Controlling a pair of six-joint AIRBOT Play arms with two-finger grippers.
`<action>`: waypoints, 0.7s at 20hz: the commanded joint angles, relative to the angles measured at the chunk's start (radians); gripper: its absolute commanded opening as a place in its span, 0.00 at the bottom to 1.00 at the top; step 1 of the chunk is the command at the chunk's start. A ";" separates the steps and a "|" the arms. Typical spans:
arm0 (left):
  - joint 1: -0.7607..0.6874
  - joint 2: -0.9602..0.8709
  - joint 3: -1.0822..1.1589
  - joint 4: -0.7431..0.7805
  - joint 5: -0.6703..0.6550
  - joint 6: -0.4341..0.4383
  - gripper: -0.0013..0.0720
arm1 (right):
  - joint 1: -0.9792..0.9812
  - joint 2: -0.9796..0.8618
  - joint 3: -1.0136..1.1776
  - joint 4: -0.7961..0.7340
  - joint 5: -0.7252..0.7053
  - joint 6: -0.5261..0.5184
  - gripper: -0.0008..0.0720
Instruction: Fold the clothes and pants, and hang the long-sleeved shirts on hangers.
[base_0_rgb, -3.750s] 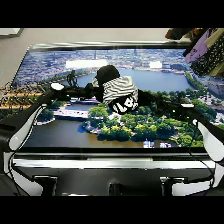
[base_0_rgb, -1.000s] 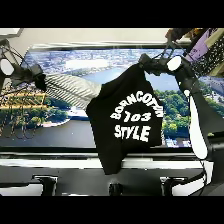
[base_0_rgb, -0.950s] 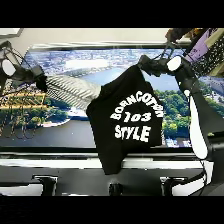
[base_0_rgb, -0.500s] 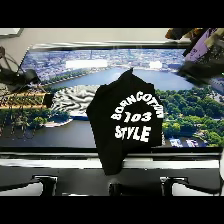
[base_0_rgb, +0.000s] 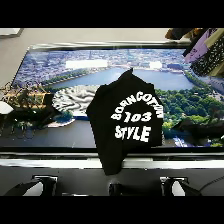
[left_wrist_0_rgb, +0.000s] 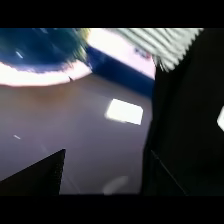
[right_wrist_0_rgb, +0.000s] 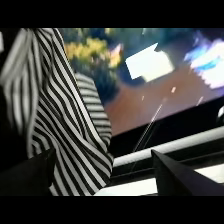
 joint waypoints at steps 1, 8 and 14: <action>-0.060 0.025 -0.129 -0.145 0.025 0.076 0.84 | -0.010 0.048 -0.251 0.151 -0.132 0.002 0.94; -0.170 -0.004 -0.137 -0.146 0.047 0.043 0.84 | -0.009 -0.082 -0.368 0.414 -0.208 -0.126 0.91; -0.310 -0.084 -0.137 -0.146 0.071 0.010 0.84 | -0.010 -0.060 -0.292 0.294 -0.195 -0.117 0.06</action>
